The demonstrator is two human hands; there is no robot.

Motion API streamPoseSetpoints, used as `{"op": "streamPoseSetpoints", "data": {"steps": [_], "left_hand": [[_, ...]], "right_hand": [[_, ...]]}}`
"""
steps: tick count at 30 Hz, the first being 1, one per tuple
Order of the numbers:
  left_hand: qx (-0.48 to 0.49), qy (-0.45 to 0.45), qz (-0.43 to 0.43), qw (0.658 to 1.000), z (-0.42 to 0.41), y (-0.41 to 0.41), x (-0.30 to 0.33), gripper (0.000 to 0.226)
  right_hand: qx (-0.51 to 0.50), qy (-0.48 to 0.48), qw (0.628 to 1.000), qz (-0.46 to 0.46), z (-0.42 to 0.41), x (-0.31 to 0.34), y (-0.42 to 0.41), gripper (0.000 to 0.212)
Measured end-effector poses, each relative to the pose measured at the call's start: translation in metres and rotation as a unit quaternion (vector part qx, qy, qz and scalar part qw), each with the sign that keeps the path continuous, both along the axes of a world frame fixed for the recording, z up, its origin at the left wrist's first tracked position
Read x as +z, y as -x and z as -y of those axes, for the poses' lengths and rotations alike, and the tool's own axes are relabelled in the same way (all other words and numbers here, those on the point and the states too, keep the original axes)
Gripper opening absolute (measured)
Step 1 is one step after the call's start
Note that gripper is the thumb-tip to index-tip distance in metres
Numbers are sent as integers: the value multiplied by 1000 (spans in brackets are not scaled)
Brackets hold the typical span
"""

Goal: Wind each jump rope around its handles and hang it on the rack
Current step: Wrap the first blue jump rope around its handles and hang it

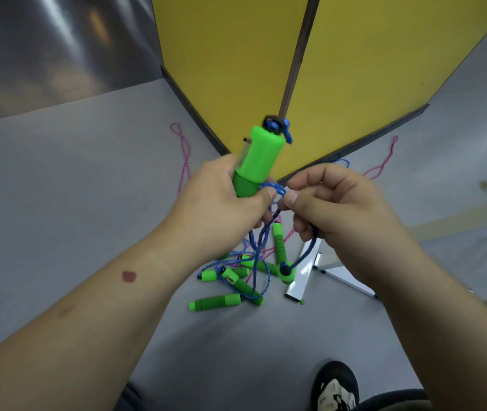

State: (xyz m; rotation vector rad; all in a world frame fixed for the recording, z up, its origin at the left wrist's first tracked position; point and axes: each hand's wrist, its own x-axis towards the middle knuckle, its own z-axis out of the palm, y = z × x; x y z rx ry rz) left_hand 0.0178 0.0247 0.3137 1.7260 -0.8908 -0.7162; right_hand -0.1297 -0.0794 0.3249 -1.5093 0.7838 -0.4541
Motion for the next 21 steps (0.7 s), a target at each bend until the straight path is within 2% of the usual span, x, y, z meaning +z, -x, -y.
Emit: {"op": "streamPoseSetpoints", "data": {"steps": [4,10,12,16,21], "left_hand": [[97,43,-73,992,-1,-18,2,10],[-13,-10,-54,998,0,6,6,7],[5,-5,-61,998,2,6,3,8],[92,57,-129,986,-1,-16,4,8],[13,10,-96,995,-1,-1,4,6]], "right_hand": [[11,16,999,-33,11,5,10,9],[16,62,998,-26,-2,0,1,6],[29,63,997,-29,-1,-1,1,5],[25,54,997,-45,8,3,11,8],[23,89,995,-44,0,0,5,7]]}}
